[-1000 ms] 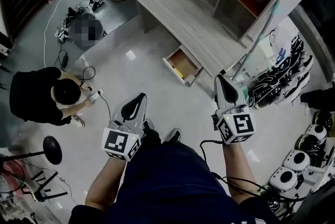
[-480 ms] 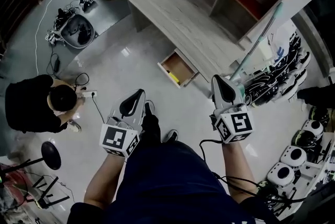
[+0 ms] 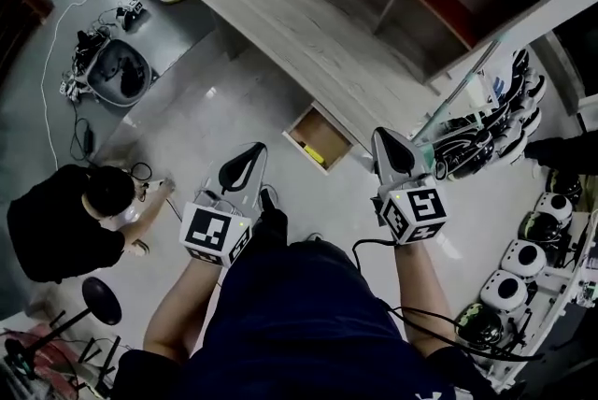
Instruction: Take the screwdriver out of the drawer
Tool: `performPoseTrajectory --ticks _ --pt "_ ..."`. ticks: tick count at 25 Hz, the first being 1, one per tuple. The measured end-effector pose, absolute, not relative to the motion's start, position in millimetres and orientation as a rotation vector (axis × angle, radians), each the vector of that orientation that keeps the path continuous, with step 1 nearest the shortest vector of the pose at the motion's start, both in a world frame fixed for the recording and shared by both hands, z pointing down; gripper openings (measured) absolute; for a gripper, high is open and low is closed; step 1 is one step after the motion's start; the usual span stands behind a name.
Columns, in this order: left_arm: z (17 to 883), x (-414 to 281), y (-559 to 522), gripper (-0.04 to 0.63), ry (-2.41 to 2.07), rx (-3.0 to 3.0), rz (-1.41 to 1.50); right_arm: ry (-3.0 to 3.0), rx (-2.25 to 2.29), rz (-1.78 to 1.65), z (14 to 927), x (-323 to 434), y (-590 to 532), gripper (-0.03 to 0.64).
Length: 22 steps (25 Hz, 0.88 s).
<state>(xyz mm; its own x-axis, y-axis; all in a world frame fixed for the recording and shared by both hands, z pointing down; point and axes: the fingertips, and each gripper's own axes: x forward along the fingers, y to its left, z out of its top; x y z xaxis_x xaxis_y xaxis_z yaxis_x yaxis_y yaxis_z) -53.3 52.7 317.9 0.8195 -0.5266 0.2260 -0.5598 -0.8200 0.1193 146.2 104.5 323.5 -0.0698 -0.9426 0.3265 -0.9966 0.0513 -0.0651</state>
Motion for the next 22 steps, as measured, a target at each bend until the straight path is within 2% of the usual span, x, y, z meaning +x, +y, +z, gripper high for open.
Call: performPoseTrajectory --ticks 10,15,22 --pt "366 -58 -3 0.005 -0.715 2.773 0.403 -1.978 1.730 0.681 428 128 53 0.049" --pt "394 -56 -15 0.006 -0.709 2.721 0.491 -1.939 1.537 0.815 499 119 44 0.126" --pt "409 -54 -20 0.006 -0.814 2.624 0.529 -1.897 1.216 0.978 590 102 50 0.140"
